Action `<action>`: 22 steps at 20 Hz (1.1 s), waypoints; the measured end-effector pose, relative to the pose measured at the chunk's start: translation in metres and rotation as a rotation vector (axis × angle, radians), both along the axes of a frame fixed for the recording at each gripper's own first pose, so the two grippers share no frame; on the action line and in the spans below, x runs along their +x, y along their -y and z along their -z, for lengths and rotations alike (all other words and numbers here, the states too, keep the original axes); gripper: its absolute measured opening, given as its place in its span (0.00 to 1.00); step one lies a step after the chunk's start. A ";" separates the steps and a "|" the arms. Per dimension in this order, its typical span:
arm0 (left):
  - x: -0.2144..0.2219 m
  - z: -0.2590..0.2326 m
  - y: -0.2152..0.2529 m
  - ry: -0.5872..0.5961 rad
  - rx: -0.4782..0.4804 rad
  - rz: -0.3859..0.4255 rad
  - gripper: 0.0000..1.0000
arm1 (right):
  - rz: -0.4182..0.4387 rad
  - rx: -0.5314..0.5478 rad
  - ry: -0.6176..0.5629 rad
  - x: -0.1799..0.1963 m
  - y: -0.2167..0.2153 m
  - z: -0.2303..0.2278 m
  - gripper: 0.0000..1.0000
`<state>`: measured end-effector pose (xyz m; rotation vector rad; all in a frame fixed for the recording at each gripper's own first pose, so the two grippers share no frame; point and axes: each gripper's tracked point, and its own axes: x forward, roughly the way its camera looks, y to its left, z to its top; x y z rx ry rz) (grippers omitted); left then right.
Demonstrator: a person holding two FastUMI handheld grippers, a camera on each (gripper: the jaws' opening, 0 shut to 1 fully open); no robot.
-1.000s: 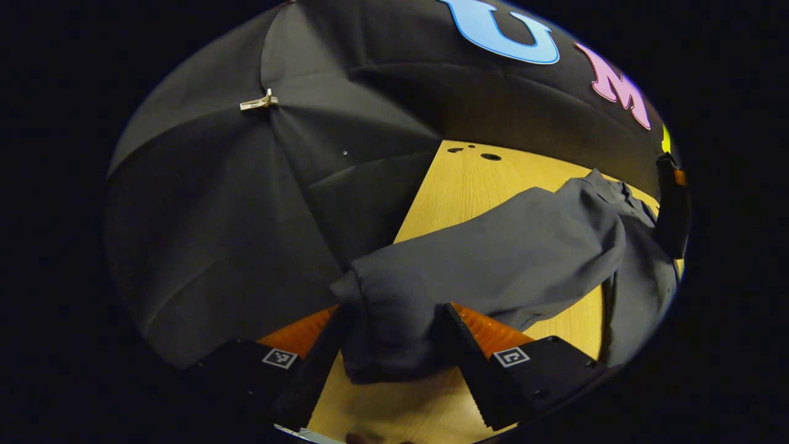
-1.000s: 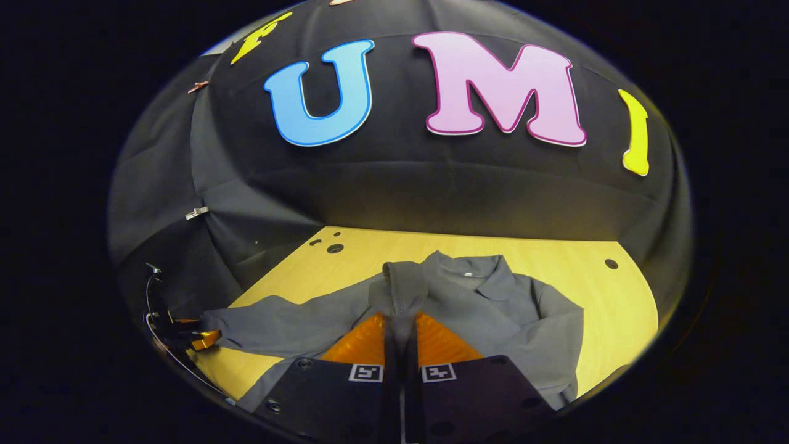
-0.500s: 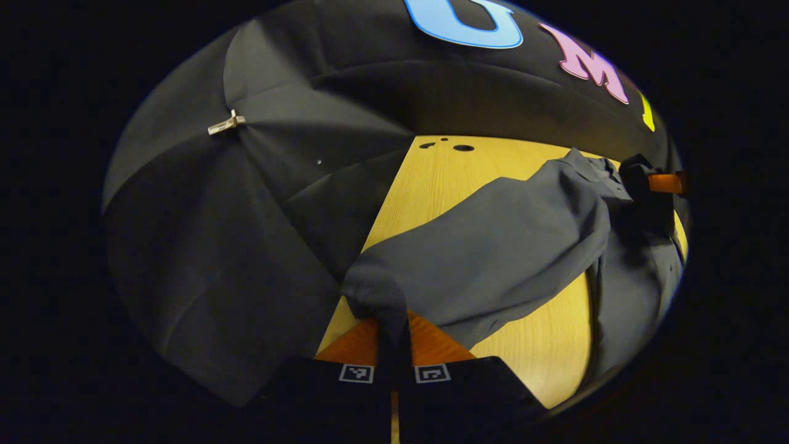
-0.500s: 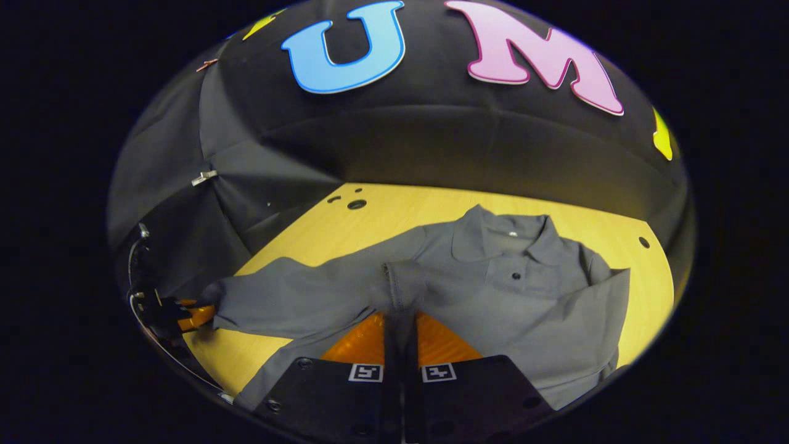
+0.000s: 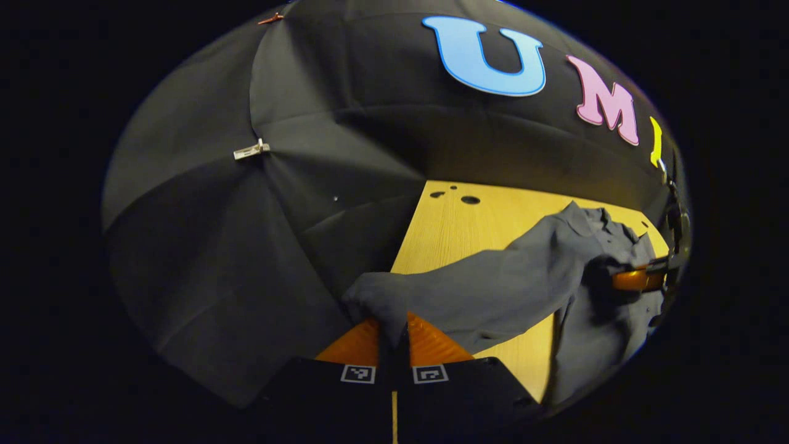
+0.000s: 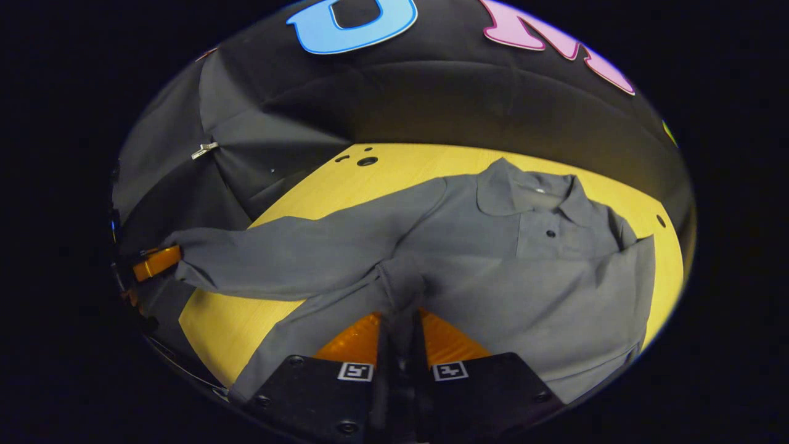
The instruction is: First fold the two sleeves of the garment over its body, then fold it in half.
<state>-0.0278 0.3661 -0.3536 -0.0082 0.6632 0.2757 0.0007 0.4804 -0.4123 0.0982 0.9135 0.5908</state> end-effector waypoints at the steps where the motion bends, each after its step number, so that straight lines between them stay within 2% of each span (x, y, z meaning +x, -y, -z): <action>1: 0.001 -0.008 0.000 0.014 0.005 0.000 0.08 | -0.003 0.014 -0.016 -0.005 -0.003 0.000 0.18; 2: 0.004 -0.017 0.000 0.027 0.010 0.001 0.08 | -0.008 0.034 -0.034 -0.010 -0.005 0.000 0.31; 3: 0.008 -0.027 0.000 0.046 0.014 0.001 0.08 | -0.013 0.064 -0.056 -0.016 -0.009 -0.004 0.26; 6: 0.022 -0.056 0.010 0.107 0.015 0.008 0.08 | -0.031 0.172 -0.099 -0.031 -0.018 -0.025 0.75; 7: 0.028 -0.068 0.015 0.133 0.015 0.018 0.08 | -0.031 0.192 -0.085 -0.031 -0.014 -0.033 0.95; 11: 0.043 -0.100 0.043 0.203 0.021 0.075 0.08 | -0.003 0.240 -0.006 -0.033 0.020 -0.076 0.97; 14: 0.048 -0.117 0.073 0.237 -0.026 0.098 0.07 | 0.053 0.240 0.075 -0.032 0.069 -0.107 0.96; 18: 0.055 -0.137 0.115 0.267 -0.100 0.124 0.08 | 0.156 0.187 0.169 -0.024 0.142 -0.127 0.96; 22: 0.065 -0.153 0.169 0.292 -0.128 0.178 0.07 | 0.287 0.156 0.199 -0.014 0.223 -0.133 0.96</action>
